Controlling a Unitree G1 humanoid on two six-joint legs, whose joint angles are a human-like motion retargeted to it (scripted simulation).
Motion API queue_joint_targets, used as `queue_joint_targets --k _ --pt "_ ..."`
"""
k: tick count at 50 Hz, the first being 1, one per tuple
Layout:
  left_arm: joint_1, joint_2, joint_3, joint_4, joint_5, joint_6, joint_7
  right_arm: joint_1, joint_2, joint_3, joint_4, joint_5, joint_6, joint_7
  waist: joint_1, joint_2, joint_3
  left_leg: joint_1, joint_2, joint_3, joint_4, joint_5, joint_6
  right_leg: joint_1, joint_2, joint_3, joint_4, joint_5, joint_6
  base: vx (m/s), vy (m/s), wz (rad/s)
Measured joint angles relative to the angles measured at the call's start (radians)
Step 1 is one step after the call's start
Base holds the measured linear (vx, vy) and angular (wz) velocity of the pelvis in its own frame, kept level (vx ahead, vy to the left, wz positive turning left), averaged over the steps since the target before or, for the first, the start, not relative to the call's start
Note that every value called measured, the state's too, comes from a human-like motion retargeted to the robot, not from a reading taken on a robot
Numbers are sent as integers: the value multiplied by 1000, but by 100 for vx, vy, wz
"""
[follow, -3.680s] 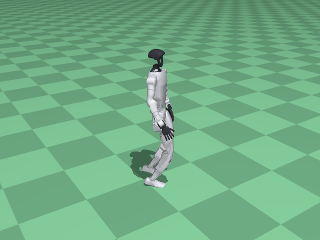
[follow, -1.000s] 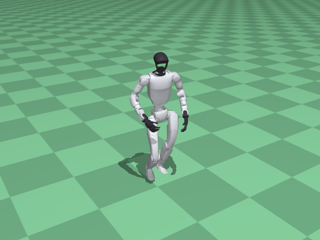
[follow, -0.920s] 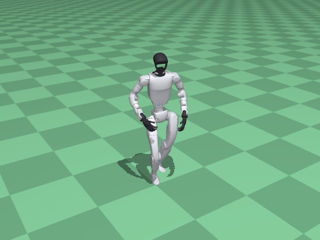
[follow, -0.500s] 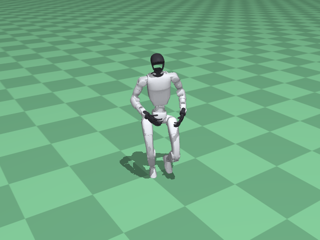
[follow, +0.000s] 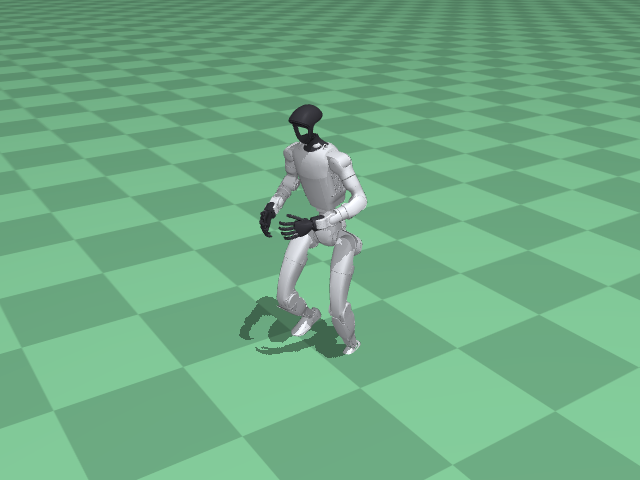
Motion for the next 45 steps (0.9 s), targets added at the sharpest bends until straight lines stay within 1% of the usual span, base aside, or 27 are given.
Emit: queue_joint_targets --k 6,8,10,12,13,15,17,18,20,22,23,24,25,26,27,28,29,30,32,33,35,38,40,41,43,45 --pt "-30 -31 8 13 -24 6 -9 6 64 -29 23 15 -18 -39 -50 -19 -18 139 36 177 -163 16 -7 -43 -116 -174 -116 -16 -30 19 4 -152" --pt "-37 -47 11 9 -36 3 -9 16 77 -36 23 17 -24 -47 -63 -38 -26 164 41 234 -163 6 -14 -55 -169 -231 -128 -23 -32 15 -5 -137" --pt "-62 -55 20 5 -60 -3 -4 14 78 -43 16 21 -33 -53 -69 -41 -33 220 47 292 -238 27 -24 -49 -194 -303 -171 -17 -37 17 -9 -140" --pt "-73 -68 24 -12 -78 -12 1 25 74 -48 3 23 -43 -55 -79 -65 -43 246 49 345 -225 18 -33 -52 -244 -357 -169 -24 -34 15 -14 -130" --pt "-87 -70 30 -21 -95 -17 4 26 67 -51 -9 29 -48 -56 -82 -66 -46 276 52 373 -259 29 -39 -41 -248 -392 -191 -23 -36 17 -17 -130" --pt "-97 -82 32 -43 -116 -28 10 39 58 -57 -26 34 -59 -57 -91 -91 -58 306 54 423 -245 28 -49 -39 -289 -434 -185 -35 -35 16 -20 -122" --pt "-106 -85 33 -68 -143 -38 14 49 42 -63 -45 42 -70 -56 -100 -108 -70 341 64 474 -235 35 -59 -22 -301 -469 -194 -50 -39 19 -23 -120" --pt "-112 -82 37 -80 -163 -41 15 52 29 -66 -56 50 -74 -56 -101 -104 -67 375 80 506 -249 50 -66 10 -275 -491 -227 -52 -45 22 -25 -121" --pt "-109 -84 30 -99 -184 -46 15 63 13 -71 -67 51 -81 -59 -113 -127 -76 404 102 563 -200 75 -68 30 -278 -492 -222 -74 -49 21 -26 -110" --pt "-100 -71 30 -111 -212 -46 14 64 -5 -67 -78 56 -84 -62 -105 -112 -63 415 195 575 -78 95 -83 92 -191 -502 -275 -84 -73 24 -29 -132" --pt "-92 -69 25 -114 -217 -45 14 65 -13 -65 -79 53 -84 -62 -101 -116 -61 413 232 569 -5 115 -82 105 -170 -490 -275 -94 -80 23 -29 -134" --pt "-85 -63 22 -115 -223 -41 12 60 -19 -62 -80 50 -83 -64 -93 -94 -50 396 321 557 110 124 -75 132 -107 -497 -305 -93 -97 23 -31 -129" --pt "-80 -55 20 -115 -229 -35 8 52 -24 -59 -80 48 -80 -66 -84 -58 -36 372 436 543 245 128 -65 167 -23 -512 -351 -88 -119 23 -30 -140" --pt "-68 -52 16 -110 -230 -29 0 46 -30 -53 -79 44 -76 -66 -70 -47 -28 351 485 509 333 151 -53 177 20 -498 -358 -94 -129 23 -29 -156" --pt "-59 -48 13 -103 -229 -22 -8 36 -35 -47 -77 39 -72 -67 -52 -19 -19 314 551 461 429 167 -46 191 88 -489 -385 -90 -143 22 -28 -184" --pt "-55 -42 12 -91 -227 -13 -18 17 -36 -41 -71 33 -67 -69 -27 42 -9 245 653 385 538 171 -47 212 205 -489 -456 -63 -165 22 -26 -204" --pt "-45 -40 10 -80 -218 -4 -28 4 -38 -33 -67 26 -63 -69 -2 72 -1 199 693 330 611 161 -38 224 272 -469 -483 -54 -176 23 -22 -221" --pt "-33 -40 8 -68 -207 3 -37 -7 -41 -23 -64 20 -59 -66 24 87 4 164 703 286 665 143 -24 231 314 -441 -489 -54 -182 24 -17 -230" --pt "-16 -40 9 -40 -181 16 -59 -38 -34 -7 -54 10 -50 -56 79 105 3 73 677 218 721 72 0 239 374 -375 -507 -51 -185 27 -14 -234" --pt "-11 -40 10 -24 -169 21 -70 -56 -26 -1 -46 8 -47 -49 107 107 -5 18 647 192 726 32 10 239 394 -341 -519 -47 -184 31 -11 -227" --pt "7 -38 15 -3 -145 25 -76 -84 -9 12 -38 9 -41 -29 153 94 -21 -81 562 164 691 -39 26 236 405 -272 -519 -52 -173 36 -8 -208" --pt "47 -37 31 12 -124 22 -70 -105 13 32 -40 15 -41 -6 195 56 -38 -198 412 159 521 -86 32 242 382 -179 -511 -65 -147 44 -5 -170" --pt "75 -36 43 14 -117 18 -62 -111 23 44 -47 21 -46 7 207 28 -52 -258 306 156 351 -71 21 250 356 -127 -516 -67 -125 51 -2 -138" --pt "87 -35 47 13 -120 15 -58 -111 24 48 -53 18 -47 12 208 11 -62 -277 248 149 244 -43 11 252 339 -105 -520 -68 -112 54 0 -121" --pt "109 -31 53 8 -127 12 -49 -109 25 54 -63 12 -50 17 204 -24 -84 -291 128 125 12 28 -9 251 299 -66 -520 -73 -88 56 1 -109" --pt "126 -24 59 -3 -139 8 -38 -101 26 59 -70 6 -53 16 197 -62 -104 -266 27 97 -200 112 -19 246 254 -34 -494 -91 -73 56 2 -114"
